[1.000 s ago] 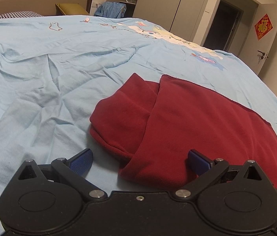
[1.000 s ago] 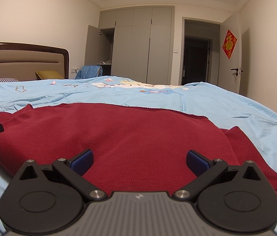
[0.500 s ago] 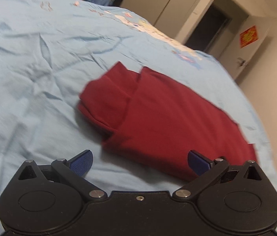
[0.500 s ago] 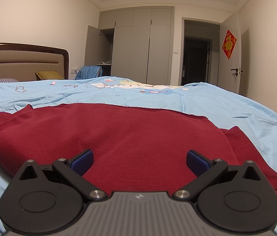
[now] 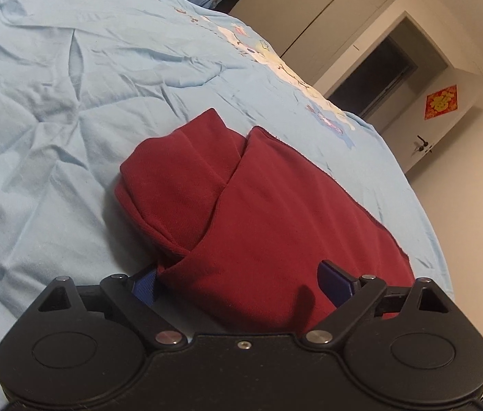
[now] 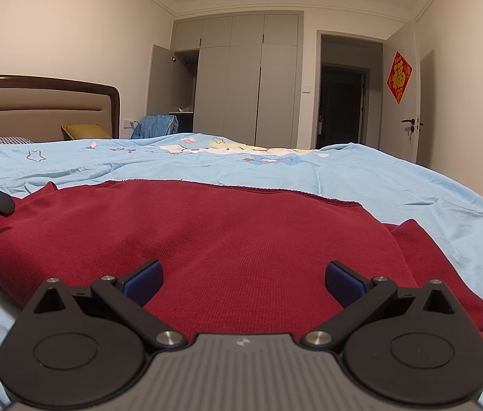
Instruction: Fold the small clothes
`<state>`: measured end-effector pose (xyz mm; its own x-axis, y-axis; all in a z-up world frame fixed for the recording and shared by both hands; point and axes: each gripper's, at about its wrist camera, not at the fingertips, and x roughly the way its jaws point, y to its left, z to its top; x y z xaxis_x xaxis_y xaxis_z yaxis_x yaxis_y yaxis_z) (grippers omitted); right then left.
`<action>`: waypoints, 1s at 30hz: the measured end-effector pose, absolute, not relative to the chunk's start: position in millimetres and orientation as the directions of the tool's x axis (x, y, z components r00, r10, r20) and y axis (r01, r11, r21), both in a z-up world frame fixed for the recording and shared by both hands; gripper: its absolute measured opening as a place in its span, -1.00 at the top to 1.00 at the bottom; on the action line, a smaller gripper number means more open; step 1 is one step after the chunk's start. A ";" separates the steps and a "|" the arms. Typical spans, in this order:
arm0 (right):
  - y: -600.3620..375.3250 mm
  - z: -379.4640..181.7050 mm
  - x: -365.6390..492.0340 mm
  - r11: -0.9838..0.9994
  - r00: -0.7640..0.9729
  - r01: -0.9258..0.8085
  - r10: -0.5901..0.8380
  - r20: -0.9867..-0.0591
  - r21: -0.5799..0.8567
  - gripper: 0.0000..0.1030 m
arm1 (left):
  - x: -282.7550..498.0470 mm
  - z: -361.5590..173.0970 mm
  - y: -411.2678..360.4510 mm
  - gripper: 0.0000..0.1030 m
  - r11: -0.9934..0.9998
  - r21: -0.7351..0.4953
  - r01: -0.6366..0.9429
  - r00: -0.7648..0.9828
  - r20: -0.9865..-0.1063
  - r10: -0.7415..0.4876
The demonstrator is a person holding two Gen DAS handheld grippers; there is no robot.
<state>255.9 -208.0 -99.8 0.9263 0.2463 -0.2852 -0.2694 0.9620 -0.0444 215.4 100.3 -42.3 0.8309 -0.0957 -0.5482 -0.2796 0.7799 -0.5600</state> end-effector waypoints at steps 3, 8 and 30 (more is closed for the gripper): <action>-208.2 -99.9 256.1 0.962 0.926 -0.270 0.247 -0.285 -0.044 -1.00 | 216.6 -40.8 97.7 -0.76 0.800 -0.529 -0.283 0.825 -0.559 -0.078; -208.0 -100.3 256.1 0.962 0.926 -0.270 0.247 -0.285 -0.044 -1.00 | 217.7 -38.4 96.0 -0.63 0.815 -0.491 -0.308 0.816 -0.577 -0.040; -207.1 -98.5 253.1 0.964 0.926 -0.264 0.245 -0.288 -0.025 -1.00 | 223.8 -19.1 91.9 0.45 0.847 -0.343 -0.407 0.782 -0.609 0.129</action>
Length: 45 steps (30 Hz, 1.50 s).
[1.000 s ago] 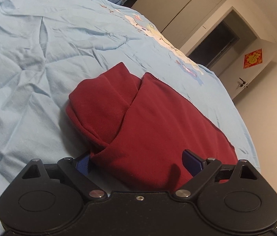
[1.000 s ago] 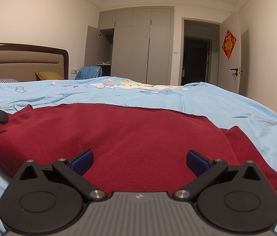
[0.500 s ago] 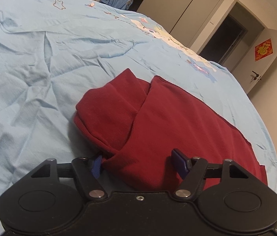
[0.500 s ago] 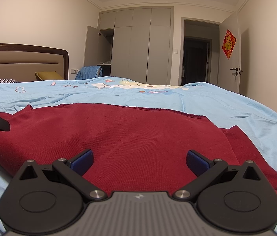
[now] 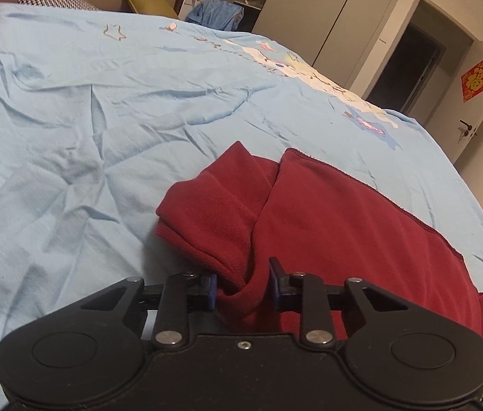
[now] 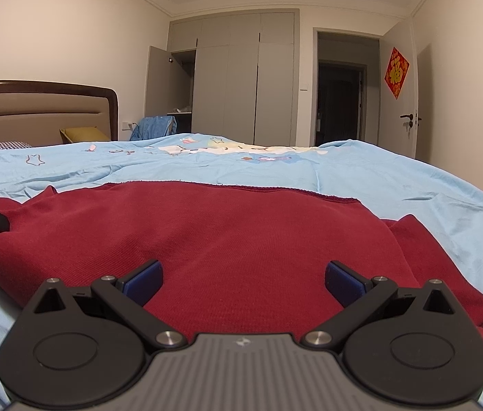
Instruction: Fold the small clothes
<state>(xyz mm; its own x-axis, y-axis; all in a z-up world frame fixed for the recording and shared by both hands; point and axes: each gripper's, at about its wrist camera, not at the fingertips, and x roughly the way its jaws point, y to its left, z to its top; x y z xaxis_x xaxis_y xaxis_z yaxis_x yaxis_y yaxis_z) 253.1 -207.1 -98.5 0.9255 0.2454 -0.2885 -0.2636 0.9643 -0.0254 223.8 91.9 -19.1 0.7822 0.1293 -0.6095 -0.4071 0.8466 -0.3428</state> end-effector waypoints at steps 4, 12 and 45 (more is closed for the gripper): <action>-205.8 -96.8 253.7 0.964 0.924 -0.265 0.248 -0.291 -0.018 -1.00 | 223.3 -12.8 86.4 0.56 0.861 -0.311 -0.402 0.785 -0.601 0.150; -227.5 -87.8 232.1 0.973 0.963 -0.222 0.230 -0.139 0.070 -1.00 | 228.7 23.2 54.9 0.63 0.951 -0.165 -0.261 0.843 -0.518 0.142; -373.6 -98.2 238.1 0.861 0.961 0.270 -0.211 -0.181 0.432 -1.00 | 209.4 22.8 -113.6 -0.51 0.893 -0.007 0.450 0.798 -0.446 -0.406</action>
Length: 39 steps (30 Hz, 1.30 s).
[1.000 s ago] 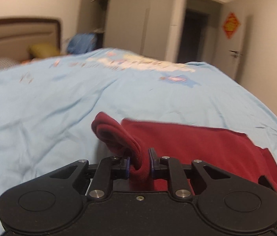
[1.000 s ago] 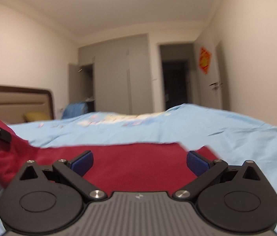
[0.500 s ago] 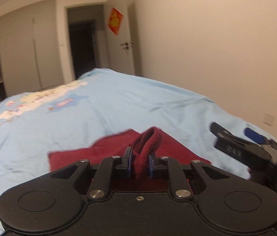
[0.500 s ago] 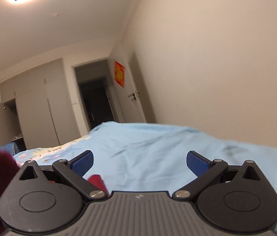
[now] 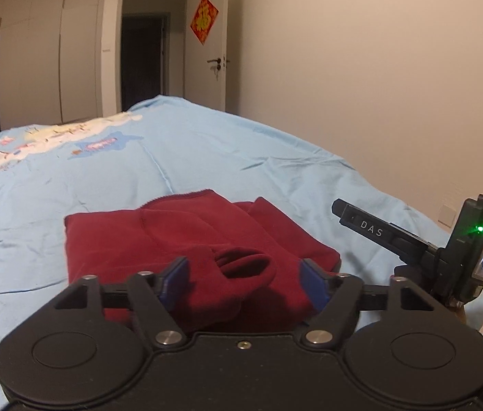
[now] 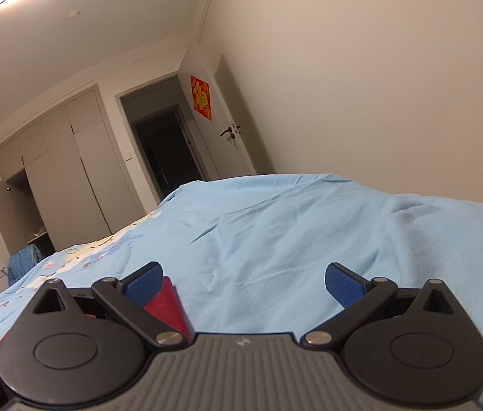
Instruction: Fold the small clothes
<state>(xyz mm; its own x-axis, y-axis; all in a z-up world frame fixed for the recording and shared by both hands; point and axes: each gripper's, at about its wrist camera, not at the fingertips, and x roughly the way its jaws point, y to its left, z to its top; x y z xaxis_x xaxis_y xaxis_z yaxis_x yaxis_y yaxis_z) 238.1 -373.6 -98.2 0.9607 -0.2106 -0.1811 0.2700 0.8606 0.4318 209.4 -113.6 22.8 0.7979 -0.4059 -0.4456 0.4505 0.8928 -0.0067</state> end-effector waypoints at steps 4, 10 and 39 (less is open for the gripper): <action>-370.0 -91.0 237.6 0.883 0.972 0.210 -0.141 -0.189 0.420 -1.00 | 191.9 22.7 -107.6 -0.63 0.906 0.061 0.419 0.836 -0.415 -0.359; -346.9 -61.2 254.5 0.935 0.963 -0.081 0.163 -0.216 0.346 -1.00 | 195.1 15.9 -105.6 -0.53 0.915 0.211 0.344 0.876 -0.423 -0.232; -304.5 -26.0 346.2 0.867 0.791 -0.358 0.479 -0.380 0.346 0.88 | 191.9 11.6 -119.8 0.63 0.899 0.253 0.357 0.884 -0.401 -0.239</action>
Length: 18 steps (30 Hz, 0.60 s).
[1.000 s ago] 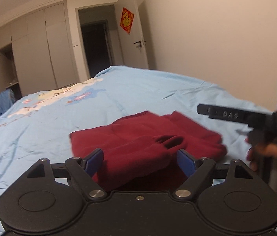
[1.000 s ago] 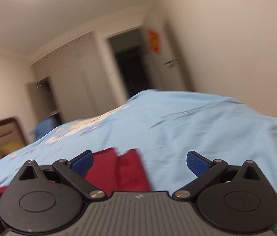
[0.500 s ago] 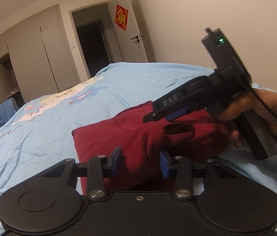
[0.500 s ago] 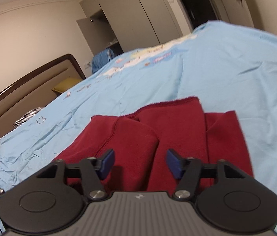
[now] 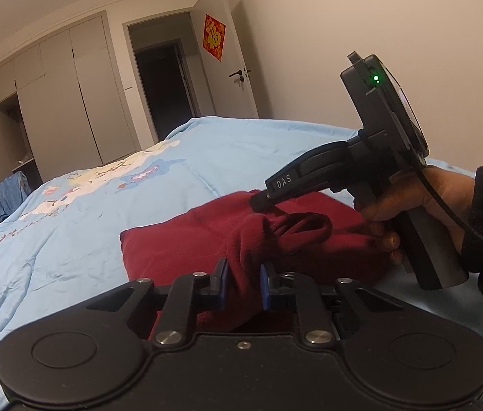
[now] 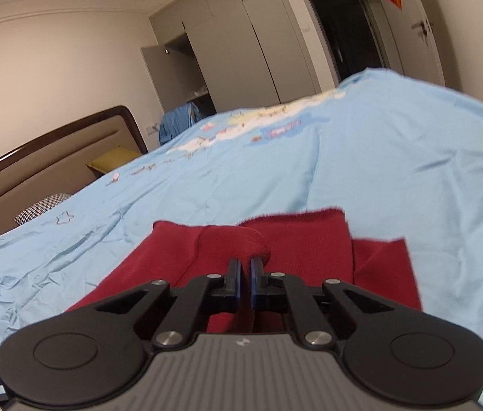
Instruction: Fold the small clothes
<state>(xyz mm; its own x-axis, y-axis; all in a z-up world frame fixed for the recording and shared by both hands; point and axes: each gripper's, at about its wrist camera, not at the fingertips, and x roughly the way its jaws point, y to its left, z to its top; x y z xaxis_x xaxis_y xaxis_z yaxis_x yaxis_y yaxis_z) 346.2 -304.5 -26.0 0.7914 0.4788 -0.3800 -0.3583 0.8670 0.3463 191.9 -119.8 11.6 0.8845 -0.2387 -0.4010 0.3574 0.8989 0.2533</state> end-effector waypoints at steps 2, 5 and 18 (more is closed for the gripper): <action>-311.7 -18.0 342.6 0.873 0.815 -0.353 0.463 -0.348 0.336 0.88 | 192.6 14.7 -126.0 0.64 0.893 0.252 0.374 0.881 -0.397 -0.257; -324.6 -8.4 337.1 0.891 0.846 -0.332 0.426 -0.320 0.309 0.88 | 193.2 18.4 -141.2 0.64 0.873 0.269 0.407 0.877 -0.383 -0.291; -378.9 -36.0 332.0 0.936 0.879 -0.154 0.277 -0.389 0.317 0.88 | 219.8 -7.6 -175.1 0.64 0.812 0.164 0.561 0.764 -0.479 -0.432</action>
